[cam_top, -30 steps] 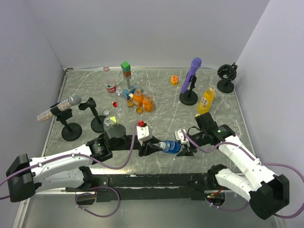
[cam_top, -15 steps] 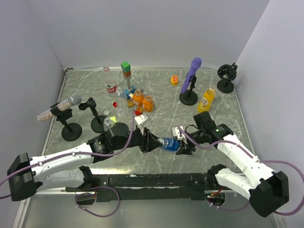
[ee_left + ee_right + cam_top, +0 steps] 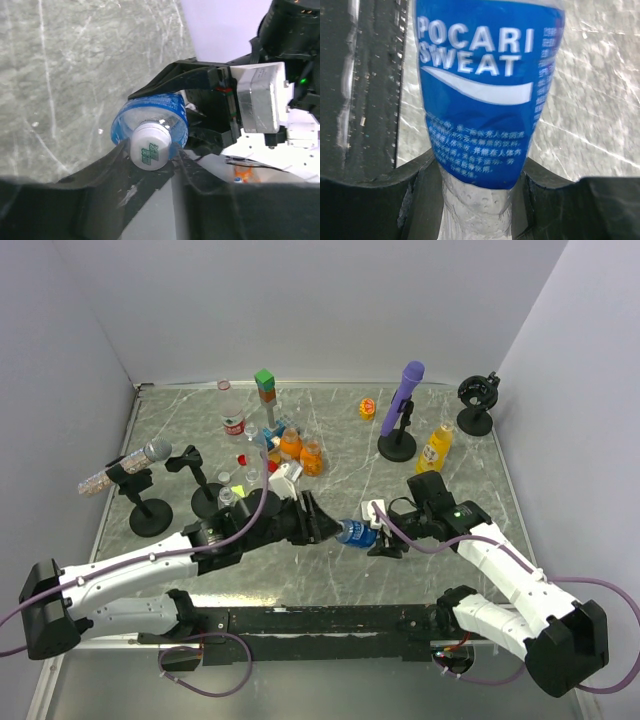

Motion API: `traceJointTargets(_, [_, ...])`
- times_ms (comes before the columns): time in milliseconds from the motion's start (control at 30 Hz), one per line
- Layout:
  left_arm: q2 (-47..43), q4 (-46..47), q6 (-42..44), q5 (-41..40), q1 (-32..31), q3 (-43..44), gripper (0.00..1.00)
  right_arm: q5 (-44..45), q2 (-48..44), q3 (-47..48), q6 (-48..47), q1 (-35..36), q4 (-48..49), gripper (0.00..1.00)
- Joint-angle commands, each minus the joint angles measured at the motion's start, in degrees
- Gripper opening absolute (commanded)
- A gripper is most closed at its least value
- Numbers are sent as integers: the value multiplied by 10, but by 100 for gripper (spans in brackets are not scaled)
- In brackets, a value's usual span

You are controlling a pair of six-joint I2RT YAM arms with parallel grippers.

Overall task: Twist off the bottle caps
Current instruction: Unscrew the bottle cap from the plastic bottle.

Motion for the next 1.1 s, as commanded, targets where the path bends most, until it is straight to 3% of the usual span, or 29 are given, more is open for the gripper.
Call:
traceJointTargets(0, [-31, 15, 27, -3, -2, 22, 74, 38, -5, -8, 2, -4, 12, 17])
traceJointTargets(33, [-48, 27, 54, 6, -2, 11, 83, 37, -5, -8, 2, -5, 12, 17])
traceJointTargets(167, [-140, 110, 162, 47, -2, -51, 99, 32, -2, -6, -1, -5, 10, 17])
traceJointTargets(367, [-207, 122, 420, 184, -2, -115, 97, 0, -10, -12, -33, -6, -7, 18])
traceJointTargets(600, [-149, 148, 651, 254, -2, -114, 97, -31, -15, -26, -92, -6, -34, 19])
traceJointTargets(833, [-40, 156, 709, 267, -2, -65, 99, -41, -13, -28, -115, -6, -48, 18])
traceJointTargets(967, [-24, 169, 708, 259, -2, -64, 90, -41, -13, -27, -120, -6, -50, 18])
traceJointTargets(1067, [-11, 166, 703, 254, -2, -59, 77, -43, -13, -28, -120, -5, -51, 18])
